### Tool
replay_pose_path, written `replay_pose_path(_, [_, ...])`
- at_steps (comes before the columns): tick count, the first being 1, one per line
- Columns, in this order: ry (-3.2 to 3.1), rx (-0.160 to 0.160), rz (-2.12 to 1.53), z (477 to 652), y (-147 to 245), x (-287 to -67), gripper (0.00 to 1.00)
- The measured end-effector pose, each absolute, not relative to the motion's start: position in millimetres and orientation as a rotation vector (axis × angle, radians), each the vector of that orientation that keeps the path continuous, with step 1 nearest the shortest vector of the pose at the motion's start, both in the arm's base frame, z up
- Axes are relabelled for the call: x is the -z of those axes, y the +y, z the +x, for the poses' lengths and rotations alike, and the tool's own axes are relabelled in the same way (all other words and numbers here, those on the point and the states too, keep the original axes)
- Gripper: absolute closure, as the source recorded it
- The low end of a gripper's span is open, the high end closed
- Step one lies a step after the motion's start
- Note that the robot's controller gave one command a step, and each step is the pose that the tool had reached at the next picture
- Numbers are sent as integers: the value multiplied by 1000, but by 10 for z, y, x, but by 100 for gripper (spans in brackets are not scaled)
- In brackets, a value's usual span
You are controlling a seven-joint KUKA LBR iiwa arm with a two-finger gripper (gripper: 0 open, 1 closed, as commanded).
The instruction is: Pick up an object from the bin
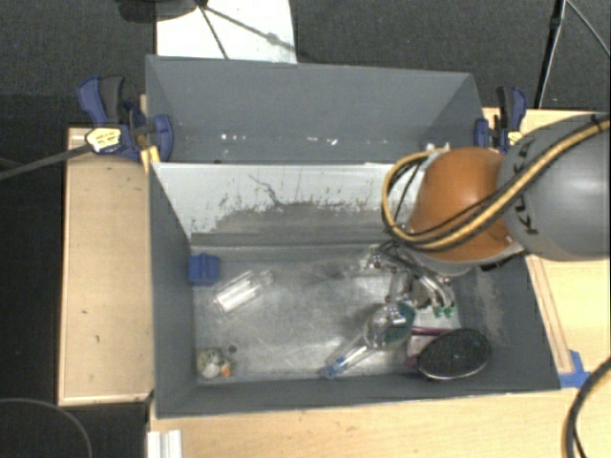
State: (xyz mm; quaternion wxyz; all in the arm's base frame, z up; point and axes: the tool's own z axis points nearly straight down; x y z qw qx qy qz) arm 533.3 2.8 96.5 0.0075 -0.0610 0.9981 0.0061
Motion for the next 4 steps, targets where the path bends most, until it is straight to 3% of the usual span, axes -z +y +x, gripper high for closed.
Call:
replay_pose_path(1, [3118,2,-331,4953,-653,-1014,0])
replay_pose_path(2, [3137,-3,181,4958,-186,-1002,0])
replay_pose_path(3, [3069,-5,637,5075,-155,-729,0])
replay_pose_path(4, [2989,-6,950,4990,-471,-728,0])
